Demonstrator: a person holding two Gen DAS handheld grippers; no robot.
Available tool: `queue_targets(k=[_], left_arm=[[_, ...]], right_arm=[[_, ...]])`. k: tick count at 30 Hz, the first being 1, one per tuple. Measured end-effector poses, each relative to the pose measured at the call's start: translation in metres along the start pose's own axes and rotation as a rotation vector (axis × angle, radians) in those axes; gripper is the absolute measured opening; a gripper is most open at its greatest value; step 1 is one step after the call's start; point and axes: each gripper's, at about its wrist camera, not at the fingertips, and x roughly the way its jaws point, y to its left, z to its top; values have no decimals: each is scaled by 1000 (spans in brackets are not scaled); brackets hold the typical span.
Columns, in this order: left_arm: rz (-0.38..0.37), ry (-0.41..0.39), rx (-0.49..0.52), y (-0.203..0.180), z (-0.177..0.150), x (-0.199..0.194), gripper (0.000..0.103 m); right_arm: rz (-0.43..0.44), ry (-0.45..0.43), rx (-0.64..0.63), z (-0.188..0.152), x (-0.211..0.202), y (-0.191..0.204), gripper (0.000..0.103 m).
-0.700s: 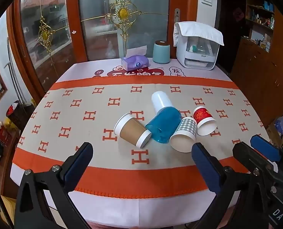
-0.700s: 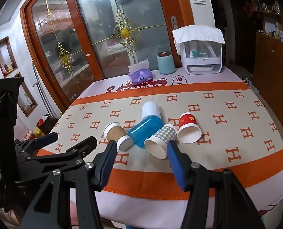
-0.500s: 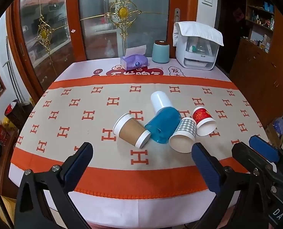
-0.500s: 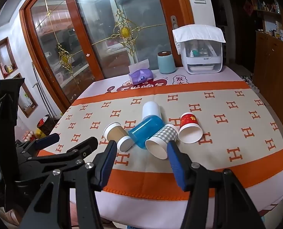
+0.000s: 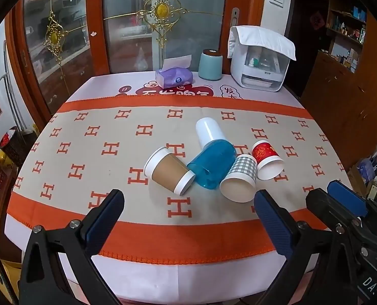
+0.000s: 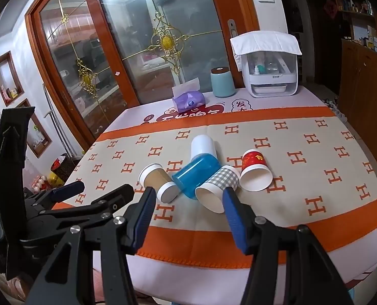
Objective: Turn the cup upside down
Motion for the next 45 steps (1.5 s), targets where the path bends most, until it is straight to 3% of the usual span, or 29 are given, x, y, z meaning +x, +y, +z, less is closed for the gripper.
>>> queue_targets(k=[45], left_arm=[[21,10,-4,6,-2,3,101]], right_arm=[[22,19,23,-6,6,3,55]])
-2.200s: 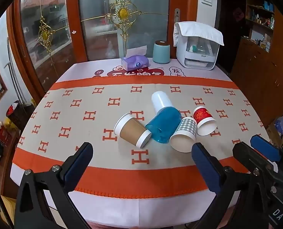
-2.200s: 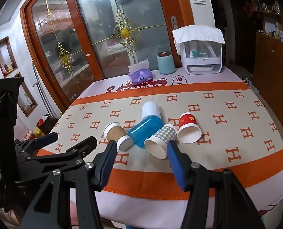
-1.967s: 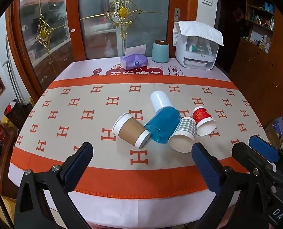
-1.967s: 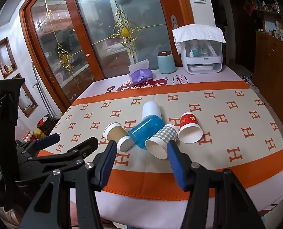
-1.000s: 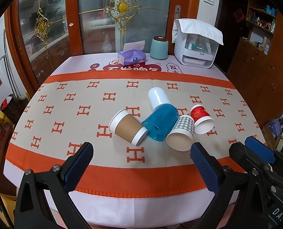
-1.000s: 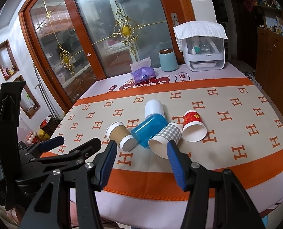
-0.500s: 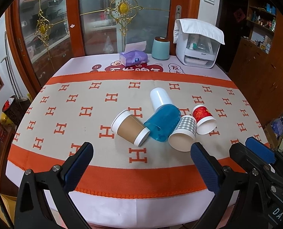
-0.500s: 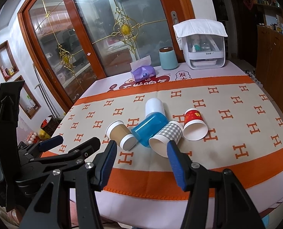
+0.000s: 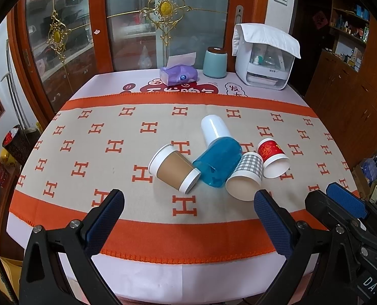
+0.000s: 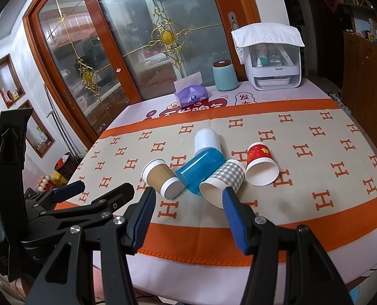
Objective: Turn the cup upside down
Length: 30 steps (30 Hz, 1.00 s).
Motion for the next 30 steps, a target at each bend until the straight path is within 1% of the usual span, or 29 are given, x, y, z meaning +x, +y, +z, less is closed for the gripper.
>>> queue_targets(k=[13,21,23,26,30], left_arm=[[-10,13,-10,1,1,8,102],[-6,25,-33,7,8,19,102],[-6,31,-35,7,10,23,102],[1,38,-29,7,15,31,102],[14,48,-12,6,23,43,102]], right_arm=[[-2,1,-1,2,1,0,55],[-16,-6,2,2,5,0,55],[-25,-9,0,5,7,0,55],[-33,-6,2,18,11,-7,55],[-28,19,28,32,22,-18,55]])
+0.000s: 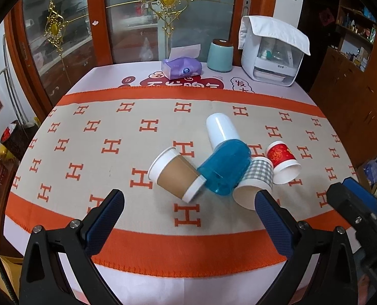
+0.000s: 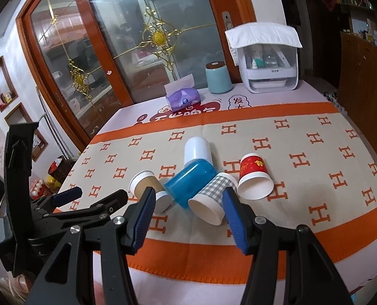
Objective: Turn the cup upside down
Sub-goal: 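Move the right tool to the gray plaid cup and close on it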
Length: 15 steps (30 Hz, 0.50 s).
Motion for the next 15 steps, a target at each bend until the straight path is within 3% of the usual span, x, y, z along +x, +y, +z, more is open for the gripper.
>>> queue_targets(k=[5,15], left_arm=[[15,11,5,2,18,19,102],[-65,170,-75,26,40,93,102]], right_arm=[[17,61,50,18,21,-20,57],[65,299,298,20,98,-73,59]])
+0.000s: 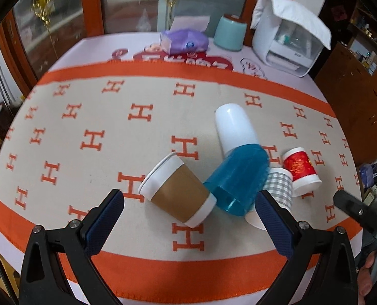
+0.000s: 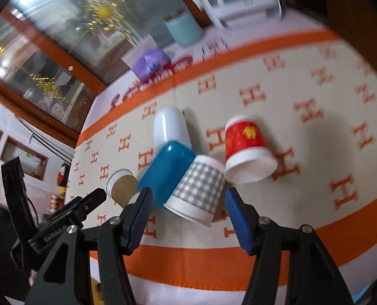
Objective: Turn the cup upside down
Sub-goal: 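Move the right tool to the gray plaid cup and close on it, then lift the gray plaid cup with the right tool and turn it rim down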
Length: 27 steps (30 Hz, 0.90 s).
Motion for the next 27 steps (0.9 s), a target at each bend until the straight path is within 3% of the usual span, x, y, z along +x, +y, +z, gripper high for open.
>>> queue_targets(k=[5,13,21,27], left_arm=[[-23,33,-59,16,0,23,102],[-28,40,-75,26,-6,31,102],[-26,55,-67,28,-13,32,102],[-27,45,-53,32,-21,18,102]], right_arm=[[24,124,134,2,46,-19,59],[64,205,240,7,89,-33,61],[67,199,236,7,90,-27,61],[51,196,118,-2,61,-8,61]])
